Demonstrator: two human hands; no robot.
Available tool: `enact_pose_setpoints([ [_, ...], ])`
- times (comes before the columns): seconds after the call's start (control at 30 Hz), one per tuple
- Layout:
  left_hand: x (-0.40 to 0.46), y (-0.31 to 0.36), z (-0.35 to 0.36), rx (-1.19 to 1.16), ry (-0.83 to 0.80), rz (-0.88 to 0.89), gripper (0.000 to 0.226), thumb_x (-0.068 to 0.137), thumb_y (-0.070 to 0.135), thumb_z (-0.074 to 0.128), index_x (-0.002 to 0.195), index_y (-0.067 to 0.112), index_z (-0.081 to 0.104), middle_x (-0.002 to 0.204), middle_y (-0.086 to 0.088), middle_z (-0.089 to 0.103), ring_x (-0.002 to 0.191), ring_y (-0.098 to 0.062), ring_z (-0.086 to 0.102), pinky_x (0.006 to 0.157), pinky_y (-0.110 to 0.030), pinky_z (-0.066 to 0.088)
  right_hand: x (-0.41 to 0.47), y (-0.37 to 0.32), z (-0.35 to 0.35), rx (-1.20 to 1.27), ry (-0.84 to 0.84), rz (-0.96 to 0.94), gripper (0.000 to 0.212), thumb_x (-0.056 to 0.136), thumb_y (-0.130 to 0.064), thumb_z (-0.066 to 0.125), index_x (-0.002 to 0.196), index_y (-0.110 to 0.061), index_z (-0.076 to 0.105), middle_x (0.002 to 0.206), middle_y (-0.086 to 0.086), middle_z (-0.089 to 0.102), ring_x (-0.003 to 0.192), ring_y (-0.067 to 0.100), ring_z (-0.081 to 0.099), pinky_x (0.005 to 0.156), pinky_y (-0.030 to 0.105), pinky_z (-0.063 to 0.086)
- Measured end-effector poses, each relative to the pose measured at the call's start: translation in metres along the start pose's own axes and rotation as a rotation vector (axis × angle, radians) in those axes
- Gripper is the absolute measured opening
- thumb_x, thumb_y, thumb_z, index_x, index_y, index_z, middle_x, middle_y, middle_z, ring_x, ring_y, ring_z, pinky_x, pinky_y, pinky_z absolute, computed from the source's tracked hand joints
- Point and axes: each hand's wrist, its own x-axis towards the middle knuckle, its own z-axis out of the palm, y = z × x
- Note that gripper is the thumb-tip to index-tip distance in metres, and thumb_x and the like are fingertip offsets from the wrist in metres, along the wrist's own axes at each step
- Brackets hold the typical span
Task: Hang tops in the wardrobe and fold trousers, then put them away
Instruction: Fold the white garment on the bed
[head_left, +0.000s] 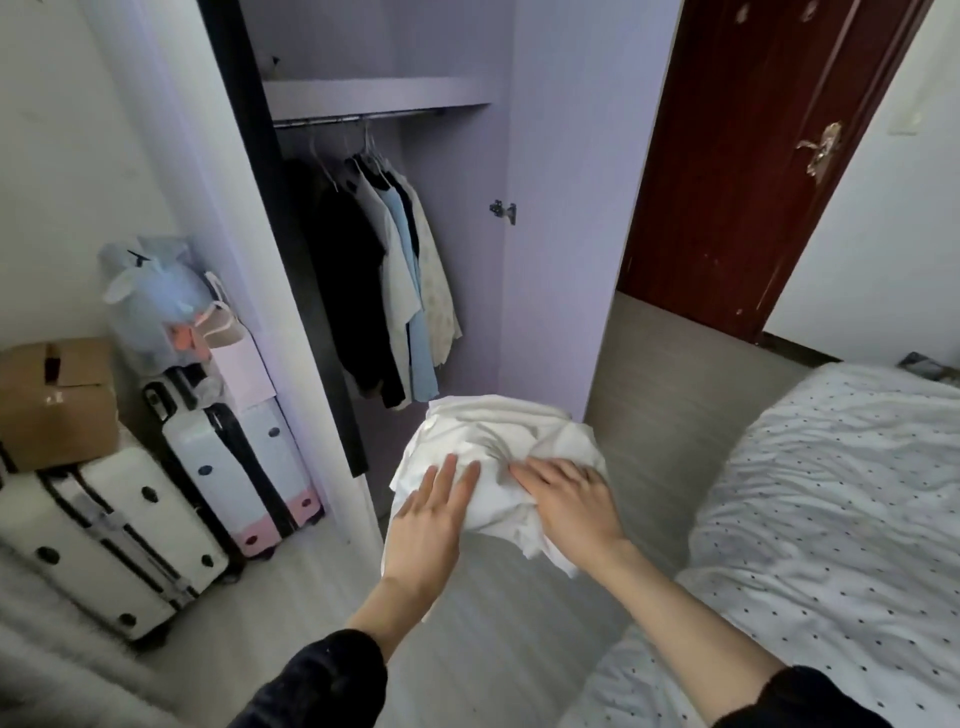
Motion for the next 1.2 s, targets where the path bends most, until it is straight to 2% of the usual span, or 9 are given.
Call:
enact_pose_setpoints([
  [0.17,0.097,-0.018,0.000,0.051,-0.002,0.031,0.072,0.091,0.002,0.039,0.149,0.031,0.007,0.159,0.000,0.007,0.144,-0.022,0.018,0.105,-0.035,0.037,0.083,0.035,0.010,-0.016,-0.006,0.047,0.053,0.068,-0.027,0.032,0.101,-0.024,0.074,0.091,-0.004,0.073,0.075,0.020,0.070,0.058,0.034,0.056],
  [0.33,0.235,-0.037,-0.022,0.197,0.094,0.034,0.077,0.090,0.006,0.046,0.150,0.030,0.004,0.159,-0.001,0.006,0.144,-0.022,0.016,0.109,-0.035,0.032,0.217,0.092,0.022,-0.015,-0.012,0.014,0.050,0.087,-0.027,0.045,0.137,-0.031,0.046,0.134,-0.005,0.055,0.117,0.022,0.055,0.093,0.034,0.044],
  [0.57,0.497,-0.032,-0.103,0.443,0.382,0.089,0.074,0.089,0.005,0.043,0.150,0.029,0.008,0.158,-0.005,0.009,0.145,-0.025,0.009,0.115,-0.049,-0.003,0.445,0.190,-0.018,0.098,0.486,0.105,0.045,0.080,-0.005,0.057,0.123,-0.018,0.063,0.117,0.004,0.066,0.103,0.029,0.063,0.089,0.048,0.043],
  [0.67,0.584,-0.041,-0.155,0.519,0.492,0.117,0.080,0.085,-0.001,0.046,0.150,0.028,0.010,0.158,-0.006,0.010,0.145,-0.026,0.010,0.115,-0.049,-0.001,0.536,0.210,-0.058,0.096,0.644,0.017,0.048,0.077,-0.012,0.040,0.116,-0.011,0.067,0.108,0.010,0.070,0.092,0.031,0.067,0.080,0.048,0.050],
  [0.73,0.633,-0.058,-0.188,0.570,0.566,0.089,0.080,0.084,-0.004,0.045,0.150,0.028,0.013,0.158,-0.005,0.012,0.145,-0.026,0.012,0.115,-0.046,0.007,0.603,0.215,-0.077,0.136,0.692,-0.054,0.046,0.080,-0.010,0.042,0.120,-0.011,0.065,0.113,0.011,0.068,0.096,0.032,0.065,0.079,0.047,0.051],
  [0.8,0.660,-0.074,-0.214,0.578,0.611,0.069,0.079,0.083,-0.005,0.043,0.150,0.028,0.015,0.158,-0.005,0.013,0.144,-0.026,0.014,0.113,-0.043,0.015,0.651,0.216,-0.088,0.151,0.653,-0.087,0.048,0.085,-0.005,0.052,0.131,-0.017,0.056,0.127,0.007,0.061,0.109,0.031,0.058,0.088,0.045,0.045],
  [0.93,0.715,-0.113,-0.250,0.652,0.629,-0.073,0.073,0.085,0.000,0.048,0.148,0.023,0.018,0.155,-0.008,0.020,0.141,-0.027,0.022,0.112,-0.045,0.018,0.757,0.210,-0.106,0.122,0.534,-0.165,0.051,0.093,-0.016,0.045,0.140,-0.034,0.041,0.138,-0.003,0.051,0.120,0.027,0.046,0.092,0.038,0.037],
  [1.1,0.784,-0.194,-0.291,0.638,0.662,-0.200,0.067,0.084,0.010,0.056,0.142,0.023,0.025,0.139,-0.005,0.039,0.123,-0.026,0.042,0.091,-0.040,0.039,0.895,0.174,-0.121,0.215,0.519,-0.376,0.041,0.094,-0.028,0.047,0.131,-0.043,0.049,0.134,-0.001,0.055,0.120,0.028,0.049,0.092,0.041,0.044],
  [1.2,0.819,-0.245,-0.306,0.599,0.521,-0.350,0.080,0.085,0.026,0.063,0.146,0.029,0.012,0.151,-0.008,0.023,0.135,-0.030,0.030,0.103,-0.051,0.029,0.970,0.153,-0.113,0.271,0.341,-0.455,0.051,0.093,-0.035,0.053,0.142,-0.032,0.039,0.151,0.003,0.034,0.139,0.024,0.029,0.110,0.043,0.028],
])
